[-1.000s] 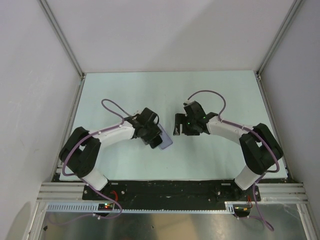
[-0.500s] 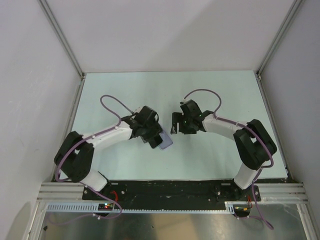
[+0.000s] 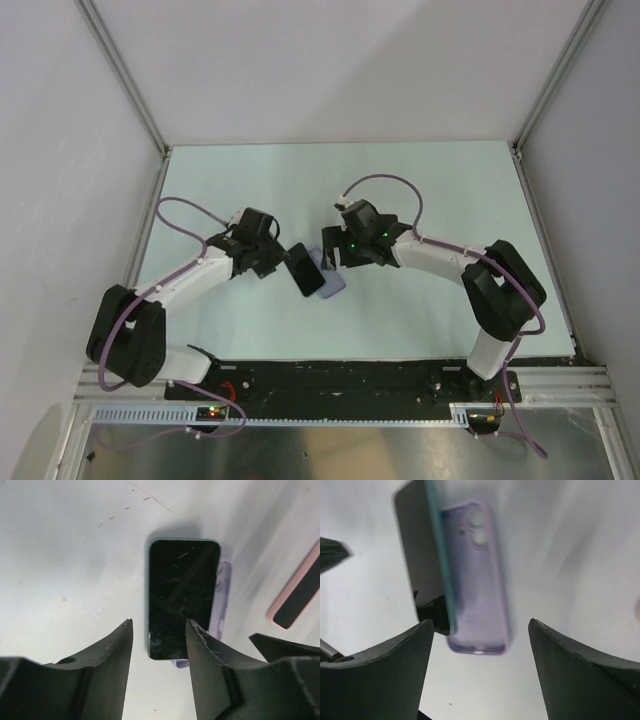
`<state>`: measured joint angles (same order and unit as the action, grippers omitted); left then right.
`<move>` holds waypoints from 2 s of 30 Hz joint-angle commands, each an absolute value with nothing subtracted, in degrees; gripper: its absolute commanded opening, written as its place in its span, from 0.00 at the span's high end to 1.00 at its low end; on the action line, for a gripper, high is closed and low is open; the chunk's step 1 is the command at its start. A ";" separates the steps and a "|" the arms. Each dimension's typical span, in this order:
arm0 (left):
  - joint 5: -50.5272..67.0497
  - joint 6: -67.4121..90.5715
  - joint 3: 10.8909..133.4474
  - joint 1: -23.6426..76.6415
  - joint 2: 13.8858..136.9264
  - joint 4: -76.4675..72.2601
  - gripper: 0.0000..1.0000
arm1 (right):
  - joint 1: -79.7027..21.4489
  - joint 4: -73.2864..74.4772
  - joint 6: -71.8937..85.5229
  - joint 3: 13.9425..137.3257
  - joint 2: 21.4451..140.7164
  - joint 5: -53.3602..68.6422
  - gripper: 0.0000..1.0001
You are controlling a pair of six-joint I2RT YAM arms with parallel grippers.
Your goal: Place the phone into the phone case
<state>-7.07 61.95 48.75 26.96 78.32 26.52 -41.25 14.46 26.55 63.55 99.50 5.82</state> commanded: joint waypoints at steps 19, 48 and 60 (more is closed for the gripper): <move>-0.45 62.07 40.63 24.90 86.52 12.49 0.77 | -41.97 8.48 23.36 73.38 111.04 26.34 0.22; 3.20 61.17 38.91 24.96 87.70 9.26 0.77 | -39.72 0.93 32.34 77.92 120.37 39.37 0.76; -1.98 61.19 36.92 23.41 73.78 13.93 0.66 | -38.32 4.38 33.47 78.01 113.64 40.31 1.00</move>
